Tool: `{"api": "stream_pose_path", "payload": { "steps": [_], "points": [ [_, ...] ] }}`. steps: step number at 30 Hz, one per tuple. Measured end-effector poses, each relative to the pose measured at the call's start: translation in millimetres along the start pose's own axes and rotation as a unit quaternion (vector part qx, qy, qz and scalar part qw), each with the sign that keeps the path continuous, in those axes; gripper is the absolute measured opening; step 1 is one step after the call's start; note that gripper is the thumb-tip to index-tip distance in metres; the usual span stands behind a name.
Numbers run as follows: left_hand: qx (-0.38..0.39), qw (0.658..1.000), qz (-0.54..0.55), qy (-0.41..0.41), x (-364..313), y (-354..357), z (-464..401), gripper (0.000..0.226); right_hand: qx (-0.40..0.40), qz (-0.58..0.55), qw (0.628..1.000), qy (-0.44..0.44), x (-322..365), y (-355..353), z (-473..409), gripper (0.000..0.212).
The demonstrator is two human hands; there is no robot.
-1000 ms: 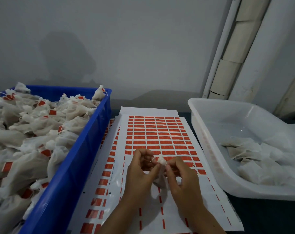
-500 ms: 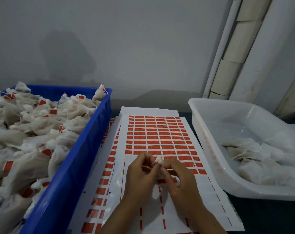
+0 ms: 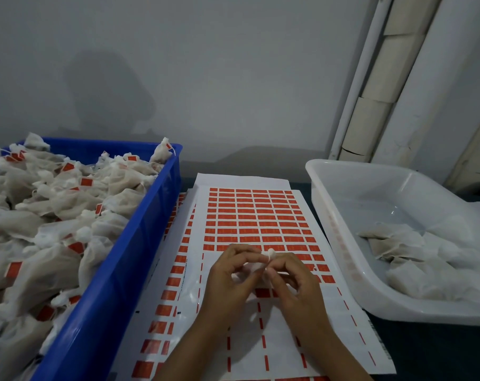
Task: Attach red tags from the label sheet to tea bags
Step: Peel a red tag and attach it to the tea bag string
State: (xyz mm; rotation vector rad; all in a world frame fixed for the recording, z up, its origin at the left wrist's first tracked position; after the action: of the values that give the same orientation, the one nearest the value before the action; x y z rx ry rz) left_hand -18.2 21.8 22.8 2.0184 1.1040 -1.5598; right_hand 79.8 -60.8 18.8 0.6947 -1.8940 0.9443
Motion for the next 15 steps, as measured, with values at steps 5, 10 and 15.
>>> {"api": "stream_pose_path", "payload": {
  "steps": [5,10,15],
  "points": [
    [0.003,0.999,-0.034,0.035,-3.9,-2.5,-0.8,0.026,-0.001,-0.022,1.0,-0.007,-0.8,1.8,0.3,0.012],
    [-0.014,0.998,-0.05,0.039,-4.7,-4.7,-0.7,0.021,0.005,-0.018,1.0,-0.018,0.1,3.2,1.1,0.012],
    [-0.005,0.997,-0.053,0.048,-6.1,-4.7,-2.0,0.018,0.01,-0.032,0.999,-0.025,0.2,2.7,0.4,0.011]
  ]
}}
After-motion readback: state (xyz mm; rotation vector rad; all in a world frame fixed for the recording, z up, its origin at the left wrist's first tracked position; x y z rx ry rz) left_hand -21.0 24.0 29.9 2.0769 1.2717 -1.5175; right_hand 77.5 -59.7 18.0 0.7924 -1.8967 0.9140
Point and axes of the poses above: each hand's wrist, its own z-axis away from the middle knuckle, its own y-axis out of the palm, x = y × z, the point moved 3 cm from there along -z, towards the middle knuckle, and after that the axes turned 7 degrees about x, right-handed, at the moved point
